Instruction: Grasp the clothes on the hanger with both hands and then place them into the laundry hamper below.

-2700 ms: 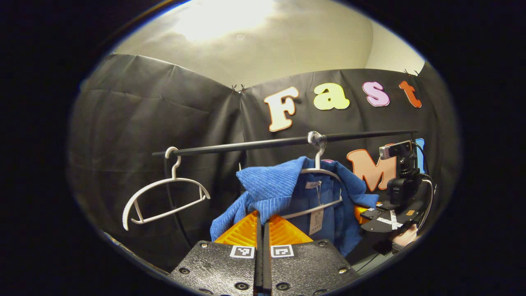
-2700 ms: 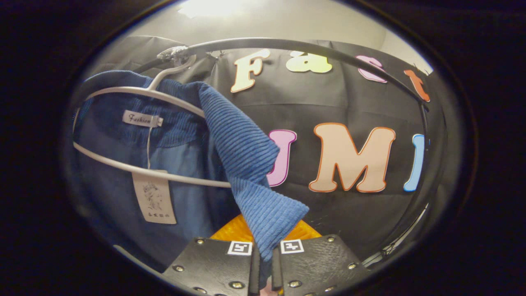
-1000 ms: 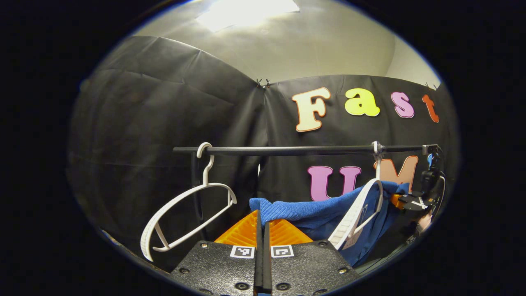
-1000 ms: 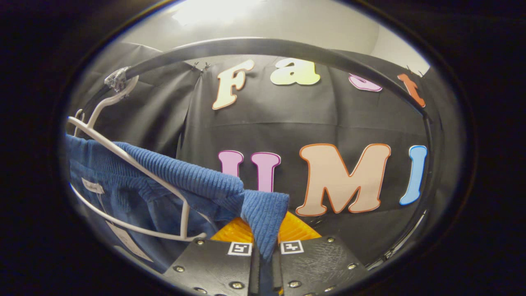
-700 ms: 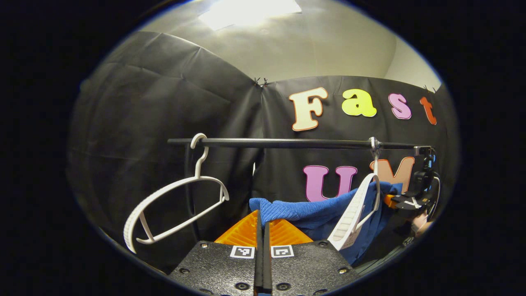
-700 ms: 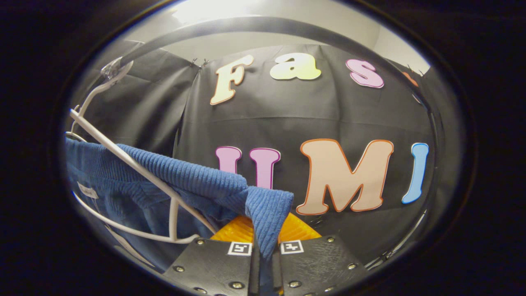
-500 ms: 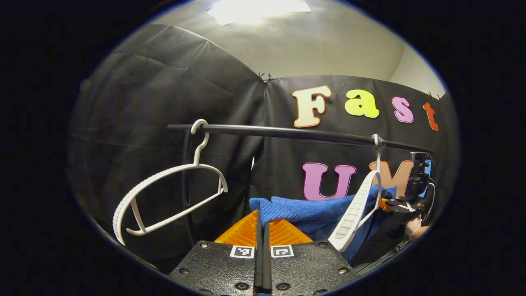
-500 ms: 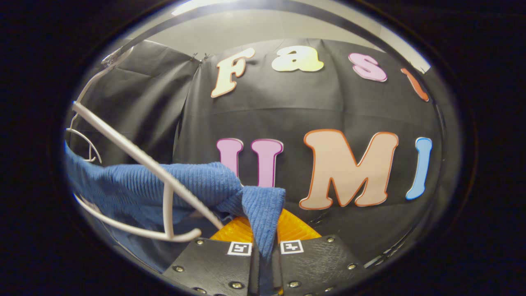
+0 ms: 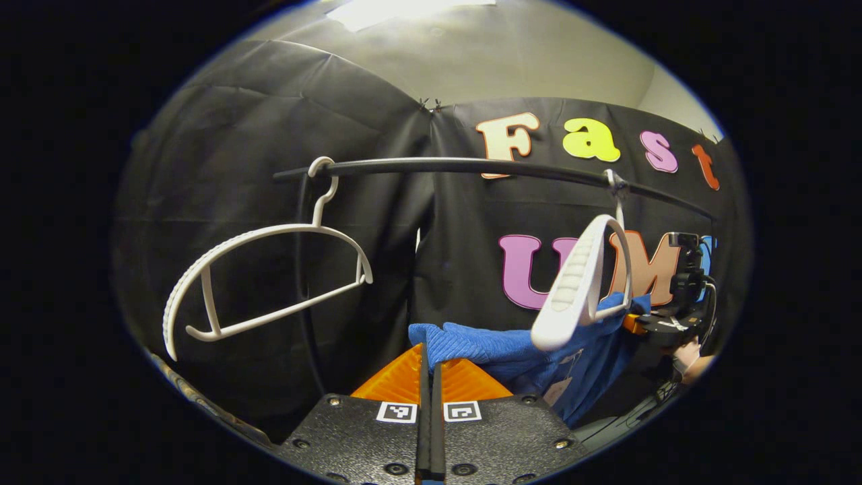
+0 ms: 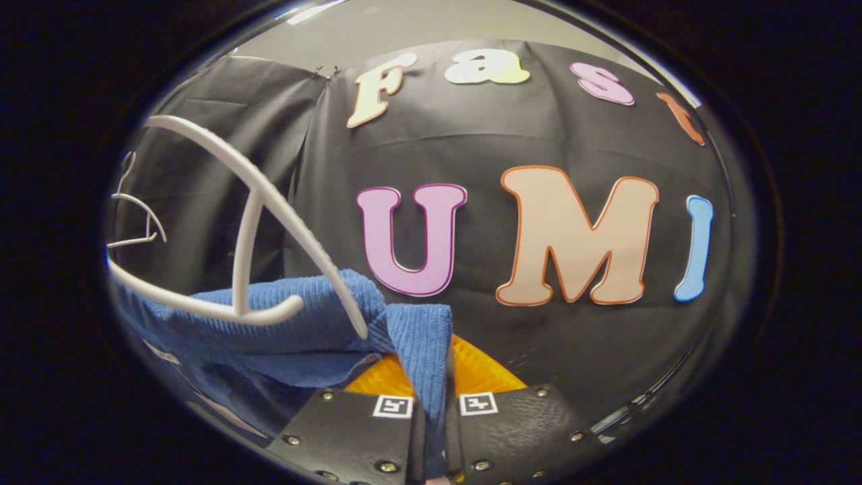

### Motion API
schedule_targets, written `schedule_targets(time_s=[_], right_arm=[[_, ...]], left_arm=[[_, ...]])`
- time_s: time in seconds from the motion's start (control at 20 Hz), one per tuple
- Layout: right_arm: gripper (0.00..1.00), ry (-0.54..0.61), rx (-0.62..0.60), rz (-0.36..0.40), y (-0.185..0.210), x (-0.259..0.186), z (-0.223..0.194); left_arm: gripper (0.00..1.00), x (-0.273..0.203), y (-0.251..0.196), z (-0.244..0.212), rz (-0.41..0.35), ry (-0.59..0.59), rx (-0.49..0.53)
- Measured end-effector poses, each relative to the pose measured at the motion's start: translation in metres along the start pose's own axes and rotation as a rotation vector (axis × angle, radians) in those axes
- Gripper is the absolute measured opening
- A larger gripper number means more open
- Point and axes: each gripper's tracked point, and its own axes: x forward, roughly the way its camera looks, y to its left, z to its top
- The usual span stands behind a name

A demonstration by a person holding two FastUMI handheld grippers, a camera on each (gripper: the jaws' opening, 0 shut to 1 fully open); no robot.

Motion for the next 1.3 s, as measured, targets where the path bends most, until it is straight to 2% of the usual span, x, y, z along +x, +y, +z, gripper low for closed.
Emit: schedule_targets(time_s=[0.45,0.65,1.0,1.3], right_arm=[[0.11,0.057,-0.008,0.014,0.002,-0.024,-0.033],[0.11,0.089,-0.004,0.015,0.001,-0.039,-0.051],[0.11,0.113,-0.003,0.014,0.0,-0.061,-0.067],[0.11,0.112,0.018,0.046,0.02,-0.079,-0.071]], left_arm=[[0.0,-0.02,0.004,-0.027,0.027,0.057,0.005],[0.0,-0.025,-0.002,-0.039,0.021,0.085,0.059],[0.0,-0.033,-0.034,-0.056,-0.063,0.117,0.122],[0.01,-0.029,-0.066,-0.064,-0.15,0.123,0.139]])
